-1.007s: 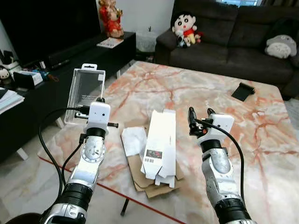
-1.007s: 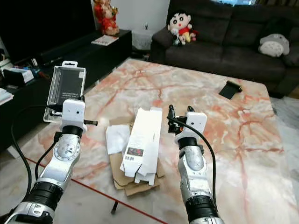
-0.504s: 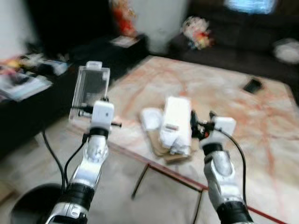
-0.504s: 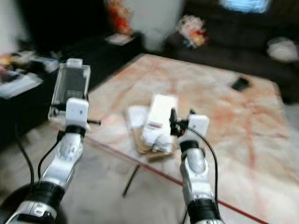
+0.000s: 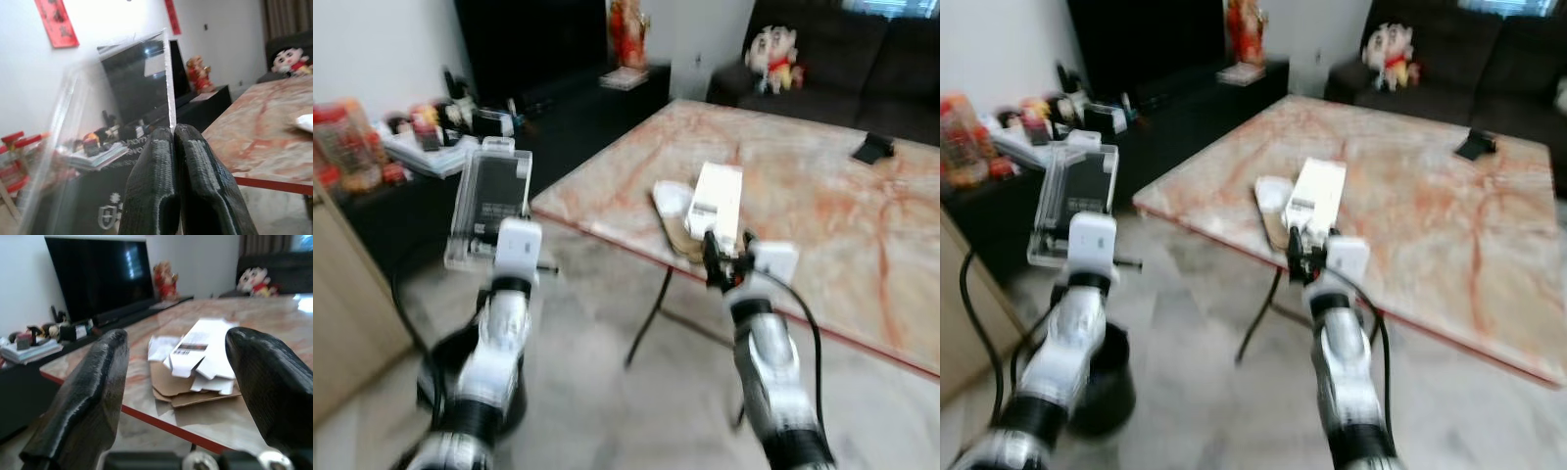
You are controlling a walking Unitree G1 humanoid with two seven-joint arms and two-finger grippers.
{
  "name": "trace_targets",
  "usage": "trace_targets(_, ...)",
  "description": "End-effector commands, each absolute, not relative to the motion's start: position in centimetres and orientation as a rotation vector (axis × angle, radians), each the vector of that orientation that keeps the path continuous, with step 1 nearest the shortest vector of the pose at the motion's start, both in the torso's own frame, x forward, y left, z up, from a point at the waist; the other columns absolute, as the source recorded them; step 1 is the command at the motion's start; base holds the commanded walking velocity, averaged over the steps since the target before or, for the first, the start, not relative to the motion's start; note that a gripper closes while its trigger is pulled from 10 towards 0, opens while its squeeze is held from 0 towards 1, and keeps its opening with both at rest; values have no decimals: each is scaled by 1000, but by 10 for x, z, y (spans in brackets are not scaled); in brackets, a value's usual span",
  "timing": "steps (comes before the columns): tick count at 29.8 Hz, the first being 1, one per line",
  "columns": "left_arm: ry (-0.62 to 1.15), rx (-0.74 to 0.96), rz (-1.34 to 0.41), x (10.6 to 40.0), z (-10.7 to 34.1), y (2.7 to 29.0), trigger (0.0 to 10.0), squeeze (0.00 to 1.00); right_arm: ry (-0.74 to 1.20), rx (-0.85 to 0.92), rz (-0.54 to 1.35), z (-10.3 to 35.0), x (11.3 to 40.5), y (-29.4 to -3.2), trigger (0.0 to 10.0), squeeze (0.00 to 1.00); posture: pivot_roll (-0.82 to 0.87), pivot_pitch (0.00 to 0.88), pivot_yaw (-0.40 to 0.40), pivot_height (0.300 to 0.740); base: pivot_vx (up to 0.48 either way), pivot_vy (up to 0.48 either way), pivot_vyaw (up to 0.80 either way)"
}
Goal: Picking trash to rubbish bin
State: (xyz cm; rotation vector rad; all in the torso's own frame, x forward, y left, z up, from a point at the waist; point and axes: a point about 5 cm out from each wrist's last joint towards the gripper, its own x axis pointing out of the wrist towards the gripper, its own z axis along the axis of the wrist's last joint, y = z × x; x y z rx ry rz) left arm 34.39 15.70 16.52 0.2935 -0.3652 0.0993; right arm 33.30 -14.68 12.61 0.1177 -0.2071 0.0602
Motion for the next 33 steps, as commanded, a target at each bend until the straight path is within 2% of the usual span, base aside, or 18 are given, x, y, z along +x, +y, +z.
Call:
trace_targets(1,-379,303,97,345,170,157,10000,0,-216,125,67,130,335,-145,10000,0,148,0,-33,740,-304,0,0)
trace_targets(7,-368,292,103,346,168,158,10000,0,-200,124,72,126,334,-145,10000,0,147,0,-33,740,-300,0,0)
trace_targets(9,-310,280,111,347,159,162,10000,0,-167,119,75,118,333,-145,10000,0,147,0,-33,740,0,0,0)
trace_targets(10,-219,263,87,349,143,163,10000,0,-125,114,76,109,331,-145,10000,0,147,0,-33,740,0,0,0)
trace_targets(11,-219,263,87,349,143,163,10000,0,-125,114,76,109,331,-145,10000,0,147,0,-33,740,0,0,0)
trace_targets(12,-127,240,45,349,126,163,10000,0,-86,108,75,100,330,-147,10000,0,149,0,-35,740,0,0,0)
trace_targets(15,-43,256,-9,345,105,162,10000,0,-5,94,73,83,327,-149,10000,0,149,0,-35,740,0,0,0)
trace_targets(16,50,246,-18,338,84,167,10000,0,68,100,72,65,320,-152,10000,0,149,0,-35,740,0,0,0)
trace_targets(20,195,187,36,325,55,181,10000,0,210,83,77,33,305,-155,10000,0,149,0,-35,740,0,0,0)
trace_targets(26,325,202,57,308,27,196,10000,0,391,118,81,-2,283,-162,10000,0,149,0,-35,740,0,0,0)
trace_targets(29,509,222,88,280,-7,212,10000,0,614,121,49,-40,248,-169,10000,0,149,0,-35,740,0,0,0)
trace_targets(31,523,220,90,277,-10,213,10000,0,635,124,44,-44,244,-169,10000,0,149,0,-35,740,0,0,0)
trace_targets(33,591,217,101,263,-22,217,10000,0,720,119,12,-57,226,-174,10000,0,149,0,-35,740,0,0,0)
